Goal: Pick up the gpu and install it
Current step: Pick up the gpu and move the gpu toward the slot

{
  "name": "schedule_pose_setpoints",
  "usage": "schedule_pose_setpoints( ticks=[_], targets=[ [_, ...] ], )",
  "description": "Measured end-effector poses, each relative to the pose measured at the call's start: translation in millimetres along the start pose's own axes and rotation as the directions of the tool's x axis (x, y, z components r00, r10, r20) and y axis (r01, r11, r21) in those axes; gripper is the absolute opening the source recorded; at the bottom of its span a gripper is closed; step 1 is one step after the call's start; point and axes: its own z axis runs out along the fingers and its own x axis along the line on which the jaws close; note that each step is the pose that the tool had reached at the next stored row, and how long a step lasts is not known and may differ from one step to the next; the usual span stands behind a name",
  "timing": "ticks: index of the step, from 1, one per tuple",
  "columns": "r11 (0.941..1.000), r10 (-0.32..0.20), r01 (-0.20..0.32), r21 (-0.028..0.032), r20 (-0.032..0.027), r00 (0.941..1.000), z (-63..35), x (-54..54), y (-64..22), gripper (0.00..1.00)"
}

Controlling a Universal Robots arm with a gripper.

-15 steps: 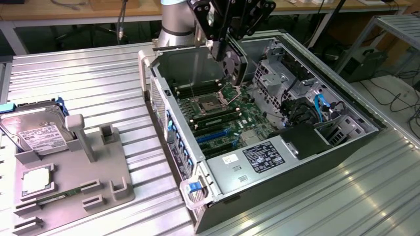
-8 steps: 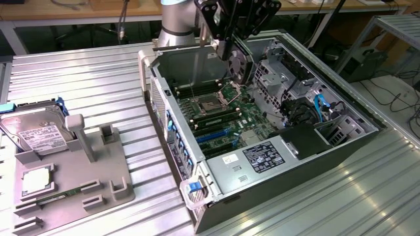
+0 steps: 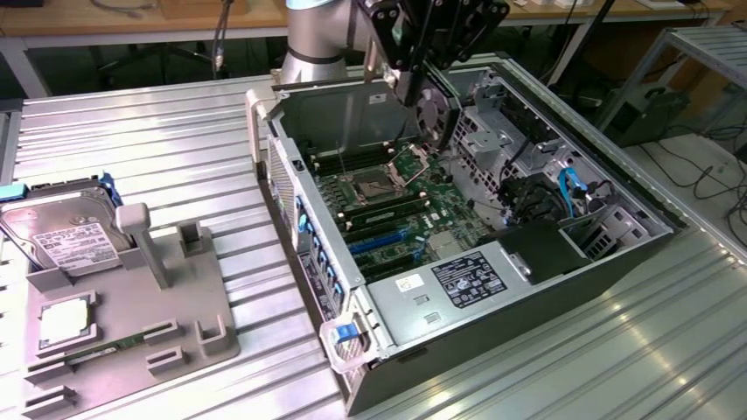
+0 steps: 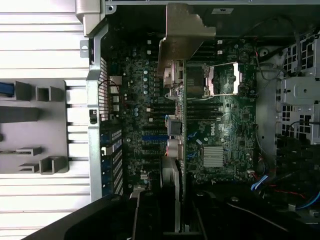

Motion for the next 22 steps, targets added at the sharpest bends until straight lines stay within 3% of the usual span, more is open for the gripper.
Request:
schedule_pose_setpoints(
  ticks=[22],
  targets=[
    [1.0000,0.000,0.000,0.0002,0.0000,1.0000,1.4,-33.6,0.4,0.28]
  ],
)
